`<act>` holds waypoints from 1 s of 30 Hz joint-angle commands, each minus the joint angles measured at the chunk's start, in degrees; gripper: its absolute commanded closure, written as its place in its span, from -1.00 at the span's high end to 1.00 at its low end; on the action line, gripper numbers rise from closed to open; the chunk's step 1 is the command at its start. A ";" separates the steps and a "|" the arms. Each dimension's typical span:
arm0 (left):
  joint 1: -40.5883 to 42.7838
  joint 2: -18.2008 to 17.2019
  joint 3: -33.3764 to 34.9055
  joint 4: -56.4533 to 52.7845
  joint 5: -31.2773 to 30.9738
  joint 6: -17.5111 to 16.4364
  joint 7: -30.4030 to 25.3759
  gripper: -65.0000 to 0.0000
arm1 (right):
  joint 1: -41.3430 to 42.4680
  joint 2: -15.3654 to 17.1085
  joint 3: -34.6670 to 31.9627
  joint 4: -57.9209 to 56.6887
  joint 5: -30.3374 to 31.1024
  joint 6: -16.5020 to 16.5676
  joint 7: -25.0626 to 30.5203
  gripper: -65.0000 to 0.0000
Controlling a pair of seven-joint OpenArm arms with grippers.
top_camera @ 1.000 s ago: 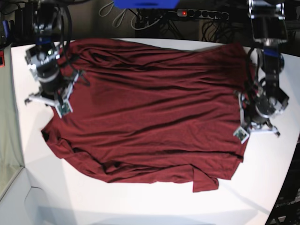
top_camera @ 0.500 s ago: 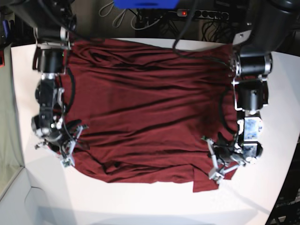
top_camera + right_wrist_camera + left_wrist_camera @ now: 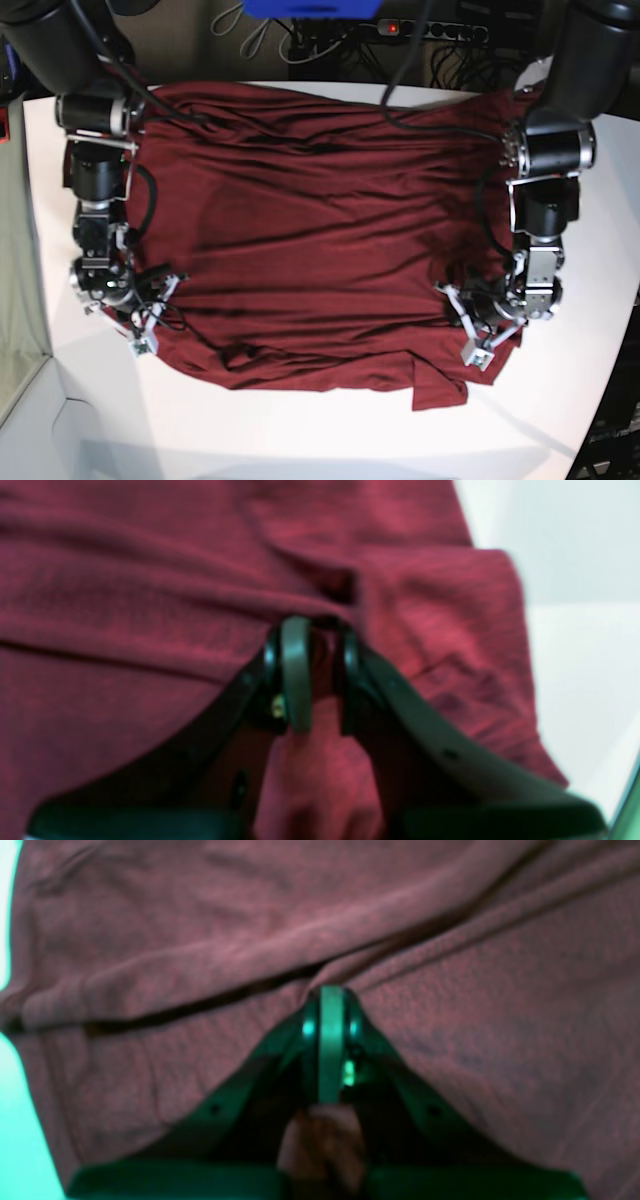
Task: Layout the t-shirt on the table in an organized manner, then fold the t-shirt properly
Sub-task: 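Reach both grippers down along the shirt sides toward the hem, then pull the shirt with both grippers back toward the robot base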
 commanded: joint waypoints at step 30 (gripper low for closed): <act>-0.07 -5.90 -5.83 10.04 -6.02 0.48 9.54 -0.98 | -6.32 2.23 0.23 27.30 -0.43 -1.67 -10.11 -0.63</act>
